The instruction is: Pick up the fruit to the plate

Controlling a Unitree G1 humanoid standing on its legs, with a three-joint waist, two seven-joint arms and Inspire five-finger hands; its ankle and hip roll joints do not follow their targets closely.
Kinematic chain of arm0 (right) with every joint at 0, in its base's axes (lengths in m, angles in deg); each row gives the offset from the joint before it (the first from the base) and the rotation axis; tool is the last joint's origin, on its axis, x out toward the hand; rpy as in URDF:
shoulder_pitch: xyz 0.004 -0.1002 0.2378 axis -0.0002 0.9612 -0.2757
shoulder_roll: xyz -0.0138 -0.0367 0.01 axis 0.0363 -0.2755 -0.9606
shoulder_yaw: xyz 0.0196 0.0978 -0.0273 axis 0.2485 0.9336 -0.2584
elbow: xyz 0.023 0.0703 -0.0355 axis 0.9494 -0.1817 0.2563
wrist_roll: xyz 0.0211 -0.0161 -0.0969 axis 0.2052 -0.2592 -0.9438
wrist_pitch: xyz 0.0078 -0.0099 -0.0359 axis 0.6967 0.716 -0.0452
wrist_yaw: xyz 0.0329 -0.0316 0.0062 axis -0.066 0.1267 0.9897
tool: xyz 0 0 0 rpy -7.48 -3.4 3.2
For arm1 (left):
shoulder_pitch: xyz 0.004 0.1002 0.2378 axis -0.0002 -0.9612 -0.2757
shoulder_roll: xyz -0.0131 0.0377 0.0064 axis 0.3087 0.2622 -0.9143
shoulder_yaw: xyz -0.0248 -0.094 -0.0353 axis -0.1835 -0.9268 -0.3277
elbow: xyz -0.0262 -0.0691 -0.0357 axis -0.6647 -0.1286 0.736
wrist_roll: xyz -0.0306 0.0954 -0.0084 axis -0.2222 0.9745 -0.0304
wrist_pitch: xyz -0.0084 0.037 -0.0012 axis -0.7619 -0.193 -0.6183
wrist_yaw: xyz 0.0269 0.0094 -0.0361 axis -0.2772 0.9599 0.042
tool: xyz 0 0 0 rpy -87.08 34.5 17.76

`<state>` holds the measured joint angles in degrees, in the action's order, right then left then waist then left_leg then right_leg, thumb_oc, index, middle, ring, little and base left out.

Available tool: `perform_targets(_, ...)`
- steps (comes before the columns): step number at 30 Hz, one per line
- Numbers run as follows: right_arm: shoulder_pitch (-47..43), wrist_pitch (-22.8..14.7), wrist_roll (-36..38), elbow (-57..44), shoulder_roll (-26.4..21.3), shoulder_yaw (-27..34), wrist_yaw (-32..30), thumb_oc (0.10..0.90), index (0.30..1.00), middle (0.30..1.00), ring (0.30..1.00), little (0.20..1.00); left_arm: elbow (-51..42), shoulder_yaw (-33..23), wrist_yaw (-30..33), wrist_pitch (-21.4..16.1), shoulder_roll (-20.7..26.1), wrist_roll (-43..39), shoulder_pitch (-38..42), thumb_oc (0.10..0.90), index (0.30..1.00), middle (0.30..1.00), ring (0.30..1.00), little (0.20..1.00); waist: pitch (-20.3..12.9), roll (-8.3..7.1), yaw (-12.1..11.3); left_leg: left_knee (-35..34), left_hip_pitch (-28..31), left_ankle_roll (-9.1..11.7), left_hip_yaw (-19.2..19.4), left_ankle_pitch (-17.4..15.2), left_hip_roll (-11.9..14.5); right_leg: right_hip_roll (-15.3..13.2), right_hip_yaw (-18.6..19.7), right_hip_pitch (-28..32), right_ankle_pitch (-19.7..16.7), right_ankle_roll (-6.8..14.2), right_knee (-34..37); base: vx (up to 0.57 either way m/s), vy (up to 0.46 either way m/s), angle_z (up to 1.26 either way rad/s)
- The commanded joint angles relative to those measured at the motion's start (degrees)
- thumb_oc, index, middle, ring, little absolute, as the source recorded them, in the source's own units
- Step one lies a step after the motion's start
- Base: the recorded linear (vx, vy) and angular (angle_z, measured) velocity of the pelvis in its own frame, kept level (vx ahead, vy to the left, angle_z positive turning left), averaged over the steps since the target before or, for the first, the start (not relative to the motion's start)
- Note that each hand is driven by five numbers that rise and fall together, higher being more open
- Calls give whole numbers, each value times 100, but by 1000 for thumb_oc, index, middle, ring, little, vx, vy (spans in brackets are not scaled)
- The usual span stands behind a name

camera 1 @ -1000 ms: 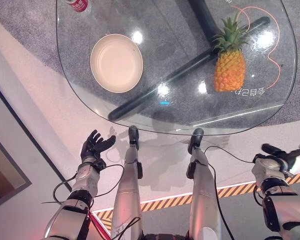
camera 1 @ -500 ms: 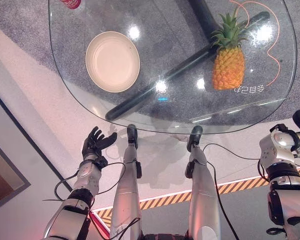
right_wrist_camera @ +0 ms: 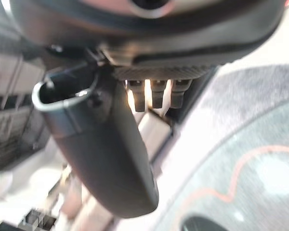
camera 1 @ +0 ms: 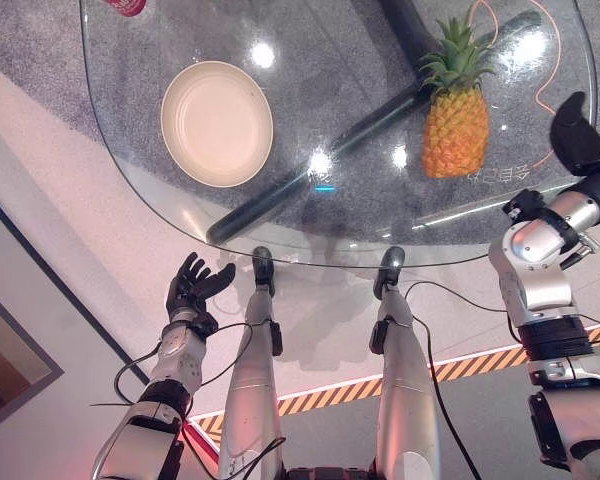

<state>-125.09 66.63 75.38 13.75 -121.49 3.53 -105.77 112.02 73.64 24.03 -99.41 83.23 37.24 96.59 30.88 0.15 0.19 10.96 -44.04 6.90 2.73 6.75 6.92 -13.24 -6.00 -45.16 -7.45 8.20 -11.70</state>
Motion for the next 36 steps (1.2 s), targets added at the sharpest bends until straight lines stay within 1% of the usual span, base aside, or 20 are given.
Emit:
perform_targets(1, 193, -20, -460, -657, -279, 38, 664, 800, 900, 900, 900, 900, 123, -260, 0, -343, 18, 170, -496, 800, 900, 900, 900, 900, -109, -29, 29, 460, -108, -137, -170, -458, -314, 135, -177, -20, 214, -17, -140, 0, 0, 0)
perform_targets(3, 203, 144, -486, -796, -251, -132, 988, 800, 900, 900, 900, 900, 98, -268, -18, -360, -16, 240, -544, 800, 900, 900, 900, 900, -109, -34, 21, 467, -89, -129, -153, -455, -310, 122, -192, 6, 223, -25, -140, 0, 0, 0)
perform_targets(5, 206, 161, -432, -794, -246, -173, 1092, 800, 900, 900, 900, 900, 108, -269, -28, -367, -24, 249, -548, 800, 900, 900, 900, 900, -109, -38, 19, 468, -82, -127, -145, -453, -309, 121, -197, 16, 226, -29, -139, 0, 0, 0)
perform_targets(7, 244, 131, -390, -729, -209, -269, 1402, 800, 900, 900, 900, 900, 140, -279, -47, -378, -39, 279, -556, 800, 900, 900, 900, 900, -109, -43, 16, 475, -73, -122, -132, -448, -304, 123, -216, 35, 252, -38, -155, 0, 0, 0)
perform_targets(9, 249, 156, -358, -696, -188, -381, 1569, 800, 900, 900, 900, 900, 158, -252, -47, -404, -59, 285, -566, 800, 900, 900, 900, 900, -109, -32, 8, 450, -58, -125, -121, -435, -311, 122, -238, 53, 260, -47, -147, 0, 0, 0)
perform_targets(13, 256, 223, -409, -712, -143, -514, 1706, 800, 900, 900, 900, 900, 175, -252, -46, -392, -63, 292, -560, 800, 900, 900, 900, 900, -109, -18, 10, 447, -62, -119, -103, -420, -308, 115, -244, 46, 262, -50, -155, 0, 0, 0)
perform_targets(26, 326, 387, -350, -919, -82, -649, 1843, 800, 900, 900, 900, 900, 121, -169, -3, -383, -104, 312, -598, 800, 900, 900, 900, 900, -109, 5, 20, 475, -92, -133, -86, -411, -325, 120, -238, -10, 265, -61, -206, 1, 0, 0)
perform_targets(29, 338, 325, -384, -975, -90, -643, 1781, 800, 900, 900, 900, 900, 106, -169, 13, -406, -139, 334, -633, 800, 900, 900, 900, 900, -109, 13, 15, 485, -92, -136, -80, -417, -327, 121, -243, -10, 275, -67, -221, 0, 0, 0)
perform_targets(31, 415, 124, -463, -1167, -100, -536, 1640, 800, 900, 900, 900, 900, 108, -169, 8, -444, -144, 323, -700, 800, 900, 900, 900, 900, -109, 6, 27, 503, -87, -132, -87, -433, -319, 128, -237, -12, 291, -66, -253, 0, 0, 0)
perform_targets(33, 478, 20, -594, -1281, -83, -460, 1549, 800, 900, 900, 900, 900, 118, -171, 35, -429, -143, 314, -694, 800, 900, 900, 900, 900, -109, -6, 45, 503, -75, -131, -86, -431, -320, 143, -222, -8, 292, -60, -263, 0, 0, 0)
perform_targets(36, 480, -28, -817, -1396, -127, -373, 1359, 800, 900, 900, 900, 900, 97, -186, 41, -402, -141, 312, -691, 800, 900, 900, 900, 900, -109, -7, 58, 520, -89, -138, -80, -434, -311, 146, -215, -27, 289, -50, -280, 0, 0, 0)
